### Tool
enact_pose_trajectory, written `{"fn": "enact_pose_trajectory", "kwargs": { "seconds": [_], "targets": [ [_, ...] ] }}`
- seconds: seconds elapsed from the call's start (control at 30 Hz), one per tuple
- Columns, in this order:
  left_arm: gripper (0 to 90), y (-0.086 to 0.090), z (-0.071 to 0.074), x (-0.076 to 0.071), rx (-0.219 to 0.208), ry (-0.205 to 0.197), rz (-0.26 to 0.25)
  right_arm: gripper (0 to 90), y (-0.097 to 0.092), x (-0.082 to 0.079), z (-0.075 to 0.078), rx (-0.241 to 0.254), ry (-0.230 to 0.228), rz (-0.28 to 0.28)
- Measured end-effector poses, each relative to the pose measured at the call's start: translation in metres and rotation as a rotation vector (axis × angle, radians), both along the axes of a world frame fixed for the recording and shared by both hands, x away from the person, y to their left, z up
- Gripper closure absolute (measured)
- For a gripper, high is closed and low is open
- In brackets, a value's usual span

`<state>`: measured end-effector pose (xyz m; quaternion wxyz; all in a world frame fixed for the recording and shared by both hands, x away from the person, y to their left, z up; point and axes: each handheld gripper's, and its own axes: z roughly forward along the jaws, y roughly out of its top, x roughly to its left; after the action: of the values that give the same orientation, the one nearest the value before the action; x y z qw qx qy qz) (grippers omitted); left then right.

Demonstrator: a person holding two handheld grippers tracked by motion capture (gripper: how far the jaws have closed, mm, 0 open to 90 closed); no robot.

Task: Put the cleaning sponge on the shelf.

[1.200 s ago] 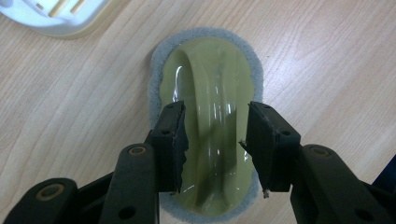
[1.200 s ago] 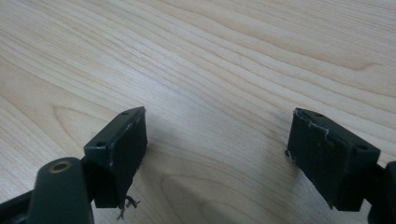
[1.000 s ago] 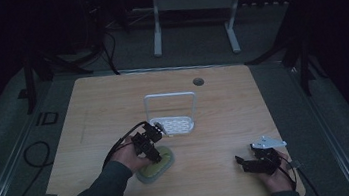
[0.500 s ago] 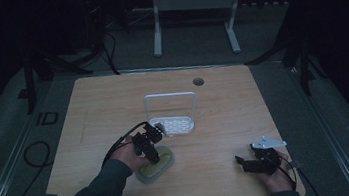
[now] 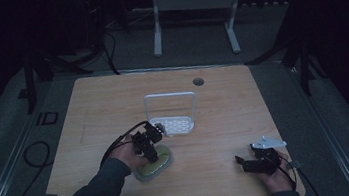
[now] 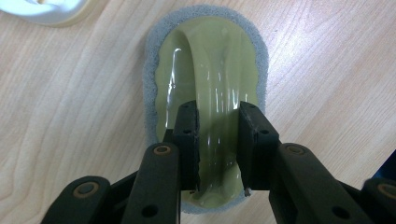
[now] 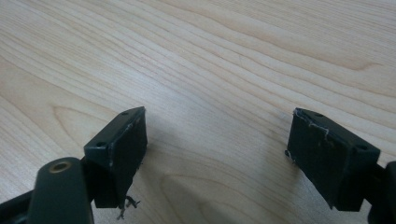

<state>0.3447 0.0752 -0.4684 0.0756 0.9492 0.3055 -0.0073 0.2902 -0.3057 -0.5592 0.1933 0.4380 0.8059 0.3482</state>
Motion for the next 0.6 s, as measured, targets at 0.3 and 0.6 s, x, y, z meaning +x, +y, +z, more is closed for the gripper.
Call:
{"fn": "enact_pose_trajectory", "kwargs": {
  "seconds": [0.3,0.6],
  "targets": [
    [71.7,0.000,0.010,0.001,-0.013,-0.039,-0.033,19.3,0.000,0.000,0.000,-0.001,-0.001,0.001],
    [71.7,-0.002,0.017,0.003,-0.015,-0.070,-0.063,19.3,0.000,0.000,0.000,-0.001,-0.001,0.001]
  ]
}}
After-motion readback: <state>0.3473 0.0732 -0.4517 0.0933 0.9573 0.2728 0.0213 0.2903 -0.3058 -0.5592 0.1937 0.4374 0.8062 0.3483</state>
